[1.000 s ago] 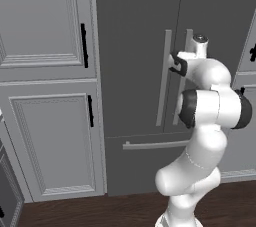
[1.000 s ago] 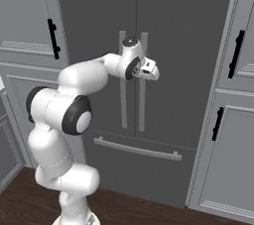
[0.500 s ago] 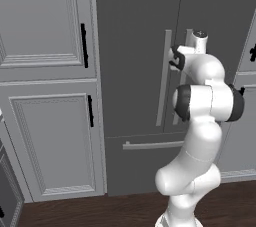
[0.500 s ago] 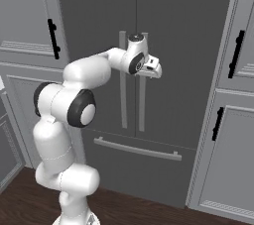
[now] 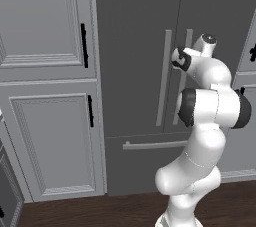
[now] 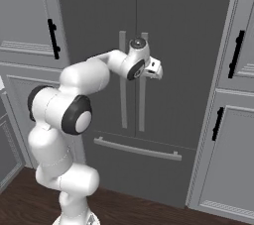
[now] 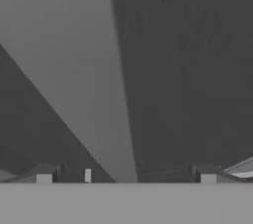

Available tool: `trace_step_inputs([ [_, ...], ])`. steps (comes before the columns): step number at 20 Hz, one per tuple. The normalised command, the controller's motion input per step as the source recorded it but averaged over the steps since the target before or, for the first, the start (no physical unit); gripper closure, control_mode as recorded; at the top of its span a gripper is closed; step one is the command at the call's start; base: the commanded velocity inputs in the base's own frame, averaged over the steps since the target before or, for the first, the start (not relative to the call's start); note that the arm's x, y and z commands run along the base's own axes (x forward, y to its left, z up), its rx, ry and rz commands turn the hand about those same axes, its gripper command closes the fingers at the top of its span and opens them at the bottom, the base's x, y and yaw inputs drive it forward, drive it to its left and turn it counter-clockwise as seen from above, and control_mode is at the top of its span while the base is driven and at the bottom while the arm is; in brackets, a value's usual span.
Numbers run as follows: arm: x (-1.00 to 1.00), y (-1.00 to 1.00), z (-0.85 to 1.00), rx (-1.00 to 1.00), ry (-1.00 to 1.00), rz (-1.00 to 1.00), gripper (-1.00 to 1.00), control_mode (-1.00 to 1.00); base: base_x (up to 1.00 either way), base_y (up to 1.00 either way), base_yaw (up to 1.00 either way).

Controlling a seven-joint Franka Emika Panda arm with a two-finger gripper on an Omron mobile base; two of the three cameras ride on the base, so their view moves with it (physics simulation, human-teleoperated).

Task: Grab a lemon wedge from the fridge and one ice cube from the ice bowl, and put them in the glass of lemonade.

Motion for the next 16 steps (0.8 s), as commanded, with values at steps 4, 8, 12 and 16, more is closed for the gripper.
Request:
trace_step_inputs([
  [4,0.22,0.00,0.00,-0.01,-0.08,0.00,-1.00,-1.00,0.00,0.00,0.00],
  [8,0.46,0.00,0.00,0.00,-0.02,0.00,-1.00,-1.00,0.00,0.00,0.00],
  [12,0.04,0.00,0.00,0.00,-0.23,0.01,-1.00,-1.00,0.00,0.00,0.00],
  [16,0.09,0.00,0.00,0.00,-0.10,0.00,-1.00,-1.00,0.00,0.00,0.00],
])
